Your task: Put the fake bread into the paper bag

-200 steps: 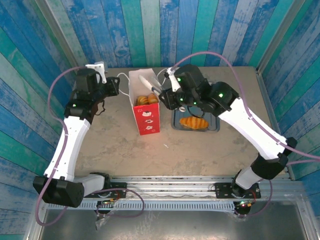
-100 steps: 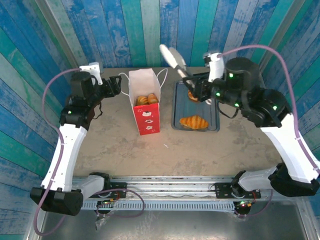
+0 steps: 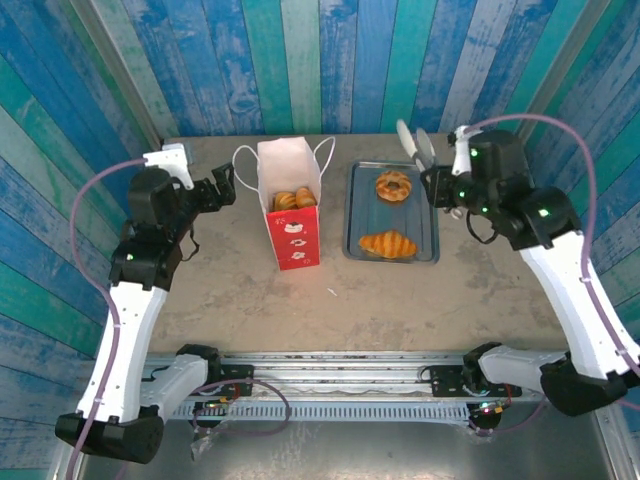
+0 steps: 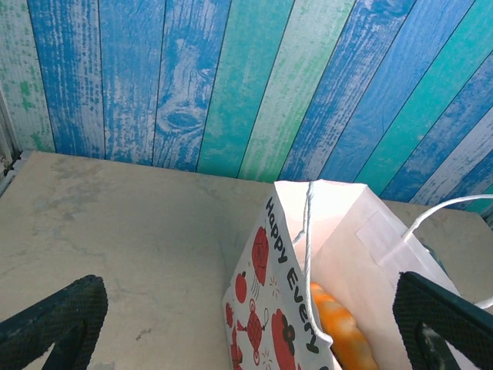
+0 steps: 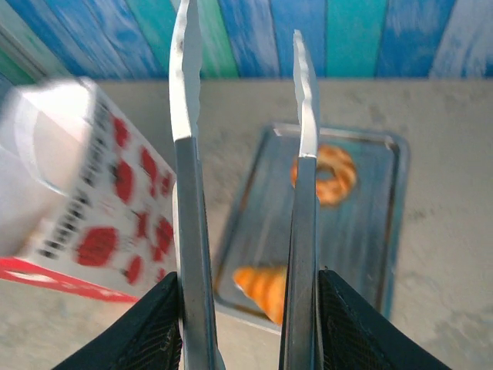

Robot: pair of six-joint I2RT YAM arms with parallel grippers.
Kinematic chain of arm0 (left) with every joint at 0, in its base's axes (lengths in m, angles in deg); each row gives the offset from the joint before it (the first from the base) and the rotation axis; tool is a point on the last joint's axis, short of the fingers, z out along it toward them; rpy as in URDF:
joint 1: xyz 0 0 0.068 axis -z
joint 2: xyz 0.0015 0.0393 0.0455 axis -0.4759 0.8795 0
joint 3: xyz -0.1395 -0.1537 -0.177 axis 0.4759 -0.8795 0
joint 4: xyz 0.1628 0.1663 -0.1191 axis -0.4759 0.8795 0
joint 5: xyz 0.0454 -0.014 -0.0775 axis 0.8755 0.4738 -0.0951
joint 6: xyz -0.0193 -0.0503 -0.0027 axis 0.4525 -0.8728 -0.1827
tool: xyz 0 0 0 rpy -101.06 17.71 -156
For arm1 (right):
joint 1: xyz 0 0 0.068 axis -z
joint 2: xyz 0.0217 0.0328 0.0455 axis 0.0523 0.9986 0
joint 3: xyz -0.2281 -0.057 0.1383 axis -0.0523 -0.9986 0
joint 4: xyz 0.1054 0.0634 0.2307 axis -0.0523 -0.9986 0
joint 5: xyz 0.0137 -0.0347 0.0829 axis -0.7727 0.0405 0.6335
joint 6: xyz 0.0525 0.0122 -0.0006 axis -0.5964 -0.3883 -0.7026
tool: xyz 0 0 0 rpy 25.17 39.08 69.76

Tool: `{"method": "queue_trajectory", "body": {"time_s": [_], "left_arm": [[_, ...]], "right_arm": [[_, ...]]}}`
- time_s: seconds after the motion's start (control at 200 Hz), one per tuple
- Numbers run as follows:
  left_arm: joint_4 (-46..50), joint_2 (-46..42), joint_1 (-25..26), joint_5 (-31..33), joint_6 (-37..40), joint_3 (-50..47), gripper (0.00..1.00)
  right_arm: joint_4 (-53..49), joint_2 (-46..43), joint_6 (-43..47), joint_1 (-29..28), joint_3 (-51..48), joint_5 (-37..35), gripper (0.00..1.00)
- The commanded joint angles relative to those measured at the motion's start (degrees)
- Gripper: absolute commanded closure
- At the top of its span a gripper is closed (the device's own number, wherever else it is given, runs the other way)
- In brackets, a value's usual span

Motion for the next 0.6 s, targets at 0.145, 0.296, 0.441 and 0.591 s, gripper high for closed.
{"method": "queue_trajectory", "body": {"time_s": [0.145, 0.296, 0.441, 0.591], "left_arm": [[0.2, -1.8, -0.2, 1.2, 1.2, -1.7, 0.0], [0.4, -2.8, -0.2, 0.7, 1.1, -3.1, 0.0], [-0.4, -4.6, -0.2, -3.2, -1.4, -5.8, 0.01], [-2.3, -6.2, -0.2, -9.7, -5.4, -9.5, 0.02]], "right_arm": [[2.9, 7.1, 2.6, 7.0, -8.8, -1.9, 0.56], [4.5, 13.8, 4.3, 11.2, -8.6, 2.0, 0.57], [5.9, 19.7, 5.7, 12.8, -6.4, 2.9, 0.57], [7.6, 24.2, 5.9, 13.1, -3.9, 3.8, 0.57]]}}
